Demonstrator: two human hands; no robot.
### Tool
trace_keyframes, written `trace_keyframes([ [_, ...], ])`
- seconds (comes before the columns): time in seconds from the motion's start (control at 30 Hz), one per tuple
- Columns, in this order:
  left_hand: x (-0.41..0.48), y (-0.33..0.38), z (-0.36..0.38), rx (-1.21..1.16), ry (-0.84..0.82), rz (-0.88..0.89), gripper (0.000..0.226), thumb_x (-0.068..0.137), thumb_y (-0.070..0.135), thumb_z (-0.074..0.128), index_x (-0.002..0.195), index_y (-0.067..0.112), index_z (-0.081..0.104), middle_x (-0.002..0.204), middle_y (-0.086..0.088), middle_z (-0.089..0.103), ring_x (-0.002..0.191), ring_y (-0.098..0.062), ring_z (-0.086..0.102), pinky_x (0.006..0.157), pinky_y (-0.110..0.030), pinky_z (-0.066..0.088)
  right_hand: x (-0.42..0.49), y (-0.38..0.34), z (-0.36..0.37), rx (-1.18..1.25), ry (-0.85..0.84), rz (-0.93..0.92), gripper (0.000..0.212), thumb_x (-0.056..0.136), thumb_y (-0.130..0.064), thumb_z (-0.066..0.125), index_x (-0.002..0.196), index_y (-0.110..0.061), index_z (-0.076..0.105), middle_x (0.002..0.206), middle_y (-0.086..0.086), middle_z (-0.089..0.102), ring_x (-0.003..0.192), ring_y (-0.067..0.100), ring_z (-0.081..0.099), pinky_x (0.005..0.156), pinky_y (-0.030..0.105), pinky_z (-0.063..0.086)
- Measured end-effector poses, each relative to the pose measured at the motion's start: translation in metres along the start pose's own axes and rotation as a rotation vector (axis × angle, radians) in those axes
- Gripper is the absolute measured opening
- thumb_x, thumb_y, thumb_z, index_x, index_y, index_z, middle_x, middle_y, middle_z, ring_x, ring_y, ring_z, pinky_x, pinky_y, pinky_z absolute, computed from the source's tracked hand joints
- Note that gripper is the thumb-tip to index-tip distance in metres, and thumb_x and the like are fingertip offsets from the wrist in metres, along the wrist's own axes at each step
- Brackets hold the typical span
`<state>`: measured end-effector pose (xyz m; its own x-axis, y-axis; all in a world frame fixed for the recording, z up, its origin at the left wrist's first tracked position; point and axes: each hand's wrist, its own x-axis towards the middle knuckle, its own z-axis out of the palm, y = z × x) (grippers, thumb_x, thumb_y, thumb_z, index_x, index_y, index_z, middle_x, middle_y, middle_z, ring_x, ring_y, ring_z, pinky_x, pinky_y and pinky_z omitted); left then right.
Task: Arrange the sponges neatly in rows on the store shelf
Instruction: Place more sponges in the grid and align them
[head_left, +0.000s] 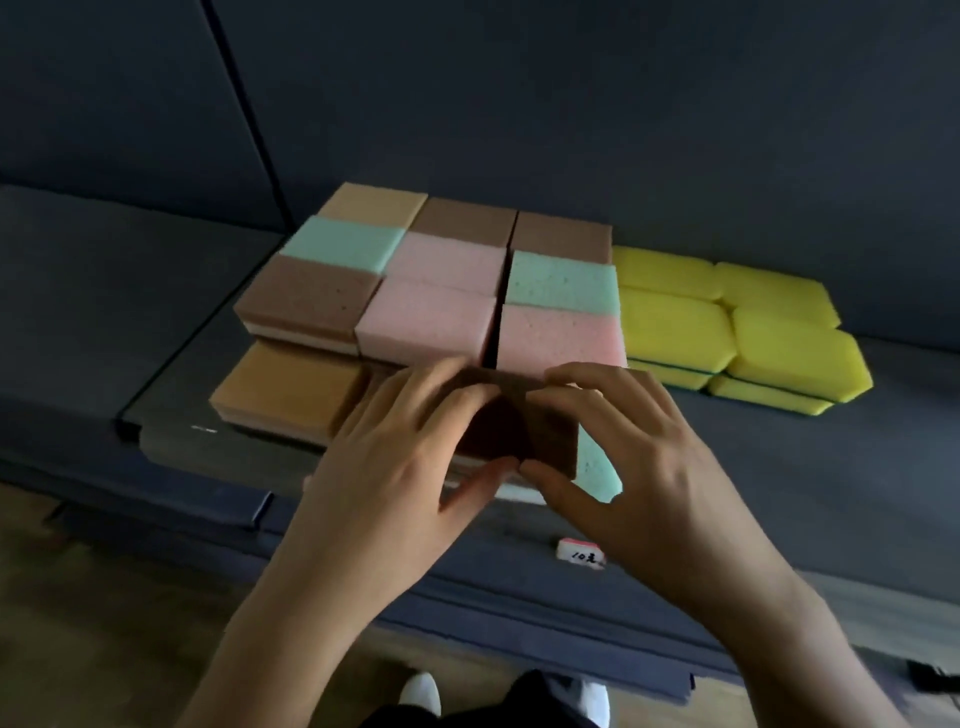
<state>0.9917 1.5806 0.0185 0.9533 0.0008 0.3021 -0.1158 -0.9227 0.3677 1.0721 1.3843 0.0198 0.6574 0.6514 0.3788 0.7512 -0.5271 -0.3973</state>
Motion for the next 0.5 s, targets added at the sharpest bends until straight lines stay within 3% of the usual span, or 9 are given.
trace_keyframes([
  [0.1,0.004,-0.015,0.003,-0.045,-0.035,0.092,0.055,0.089,0.055,0.051,0.130,0.018,0.053,0.145,0.002,0.043,0.132,-0.016,0.044,0.102,-0.042,0.047,-0.007,-0.005,0.006,-0.046,0.013,0.087,0.051,0.086,-0.053,0.066,0.126,-0.021,0.062,0.133,-0.006,0.053,0.122,0.017,0.050,0.094,0.038,0.051],
  [0.23,0.007,-0.026,0.002,-0.053,-0.072,0.175,0.060,0.076,0.041,0.065,0.129,0.016,0.052,0.145,-0.003,0.043,0.131,-0.023,0.045,0.099,-0.046,0.050,-0.016,-0.010,0.013,-0.060,-0.019,0.143,0.063,0.079,-0.048,0.074,0.133,-0.021,0.057,0.141,-0.006,0.048,0.129,0.018,0.047,0.099,0.043,0.048],
  [0.5,0.005,-0.028,-0.004,-0.200,-0.031,0.242,0.051,0.077,0.043,0.068,0.121,0.017,0.059,0.133,0.000,0.047,0.124,-0.017,0.046,0.096,-0.037,0.051,-0.019,-0.025,0.010,-0.033,0.028,0.164,0.058,0.081,-0.049,0.072,0.129,-0.019,0.056,0.145,-0.003,0.046,0.134,0.012,0.041,0.106,0.016,0.034],
])
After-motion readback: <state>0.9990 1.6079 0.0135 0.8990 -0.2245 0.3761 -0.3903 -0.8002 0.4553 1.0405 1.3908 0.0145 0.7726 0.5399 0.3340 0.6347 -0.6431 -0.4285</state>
